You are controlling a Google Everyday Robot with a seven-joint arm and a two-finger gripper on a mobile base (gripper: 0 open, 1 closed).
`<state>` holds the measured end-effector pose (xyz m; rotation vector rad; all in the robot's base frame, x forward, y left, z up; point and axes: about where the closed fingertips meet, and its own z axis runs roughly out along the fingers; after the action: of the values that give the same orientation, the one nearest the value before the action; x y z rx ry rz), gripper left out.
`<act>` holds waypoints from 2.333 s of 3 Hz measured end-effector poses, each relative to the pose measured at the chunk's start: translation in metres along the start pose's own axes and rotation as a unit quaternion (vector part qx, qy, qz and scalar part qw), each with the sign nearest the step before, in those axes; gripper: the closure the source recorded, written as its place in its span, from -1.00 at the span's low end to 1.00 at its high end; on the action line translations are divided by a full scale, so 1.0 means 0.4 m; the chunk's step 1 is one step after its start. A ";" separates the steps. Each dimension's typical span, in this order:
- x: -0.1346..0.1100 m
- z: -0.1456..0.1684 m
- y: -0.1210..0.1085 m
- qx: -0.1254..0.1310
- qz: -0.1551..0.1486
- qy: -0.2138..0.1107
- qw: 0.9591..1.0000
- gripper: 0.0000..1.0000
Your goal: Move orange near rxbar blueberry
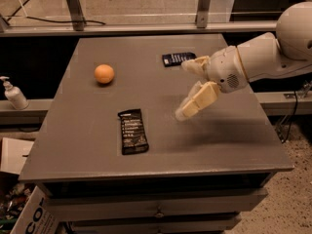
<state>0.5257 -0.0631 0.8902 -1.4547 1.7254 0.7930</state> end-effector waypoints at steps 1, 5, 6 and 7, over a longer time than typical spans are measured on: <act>-0.035 0.058 -0.045 -0.002 -0.020 -0.063 0.998 -1.00; -0.135 0.381 -0.148 -0.014 -0.016 -0.152 0.988 -1.00; -0.168 0.419 -0.194 0.002 -0.002 -0.178 0.984 -1.00; -0.197 0.448 -0.226 0.016 0.010 -0.194 0.981 -1.00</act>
Offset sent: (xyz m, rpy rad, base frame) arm 0.0565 0.0866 -0.0118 0.2262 -0.1317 0.0767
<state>0.6475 0.1121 0.8594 -1.1697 1.4494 0.9833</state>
